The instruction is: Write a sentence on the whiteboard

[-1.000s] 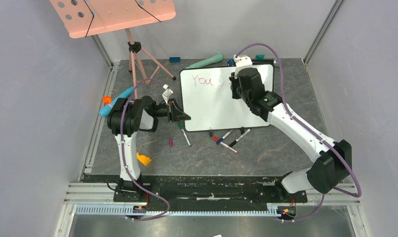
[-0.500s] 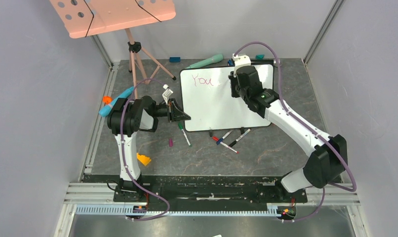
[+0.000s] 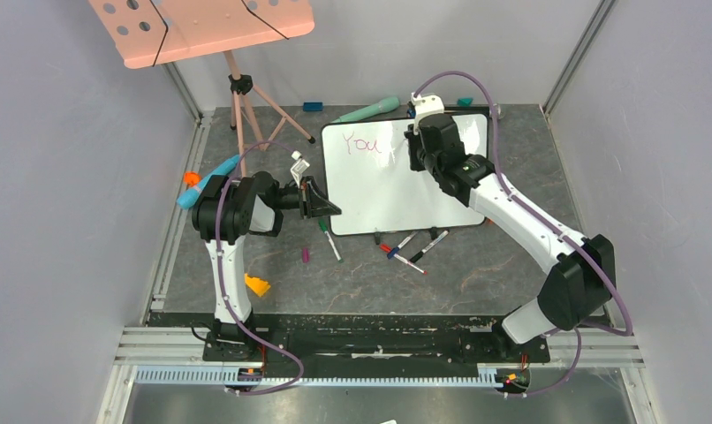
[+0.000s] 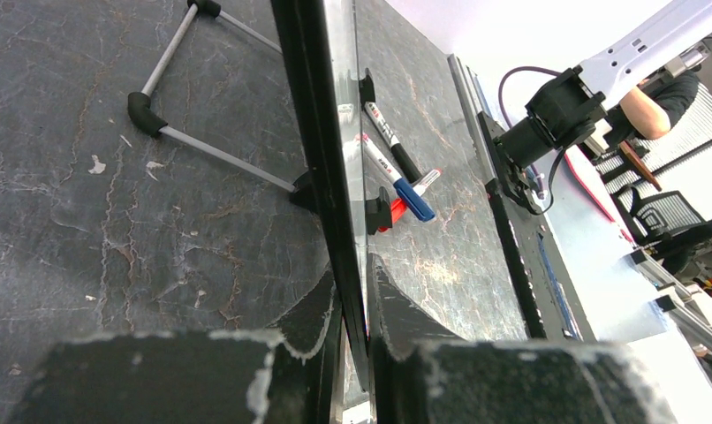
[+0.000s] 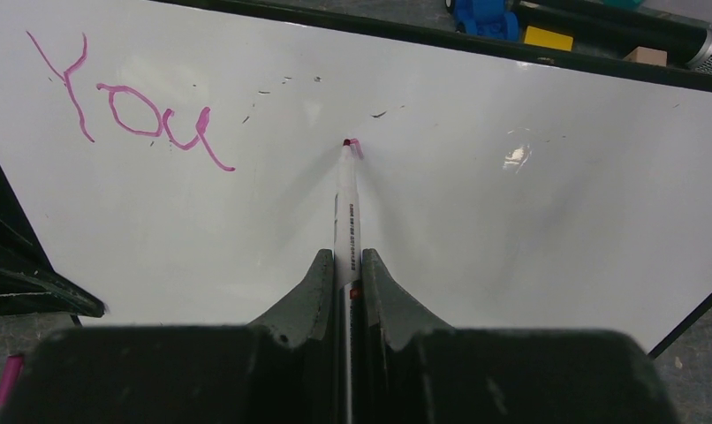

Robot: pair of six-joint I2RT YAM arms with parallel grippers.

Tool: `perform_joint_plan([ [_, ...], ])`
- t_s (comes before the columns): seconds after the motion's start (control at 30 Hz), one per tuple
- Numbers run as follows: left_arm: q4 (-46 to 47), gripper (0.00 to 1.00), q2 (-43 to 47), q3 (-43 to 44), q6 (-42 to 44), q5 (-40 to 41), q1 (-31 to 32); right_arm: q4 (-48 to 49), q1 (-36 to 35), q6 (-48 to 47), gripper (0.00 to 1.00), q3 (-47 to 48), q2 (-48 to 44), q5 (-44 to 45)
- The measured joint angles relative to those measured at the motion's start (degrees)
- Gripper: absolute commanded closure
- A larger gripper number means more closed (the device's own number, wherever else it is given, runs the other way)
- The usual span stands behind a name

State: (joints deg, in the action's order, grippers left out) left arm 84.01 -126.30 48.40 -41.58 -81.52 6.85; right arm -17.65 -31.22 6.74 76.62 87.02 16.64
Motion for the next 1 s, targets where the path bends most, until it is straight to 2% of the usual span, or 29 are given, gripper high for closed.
perform_joint_plan([
  [0.57,0.04,0.98,-0.31,0.02,-0.66,0.31,0.0,-0.13,-0.02,-1.01,1.0,-2.29,-0.63,-4.33],
  [1.0,0.04,0.98,-0.33,0.09,-0.7,0.31,0.02,-2.56,-0.04,-1.51,1.0,-4.02,-2.49,-1.77],
])
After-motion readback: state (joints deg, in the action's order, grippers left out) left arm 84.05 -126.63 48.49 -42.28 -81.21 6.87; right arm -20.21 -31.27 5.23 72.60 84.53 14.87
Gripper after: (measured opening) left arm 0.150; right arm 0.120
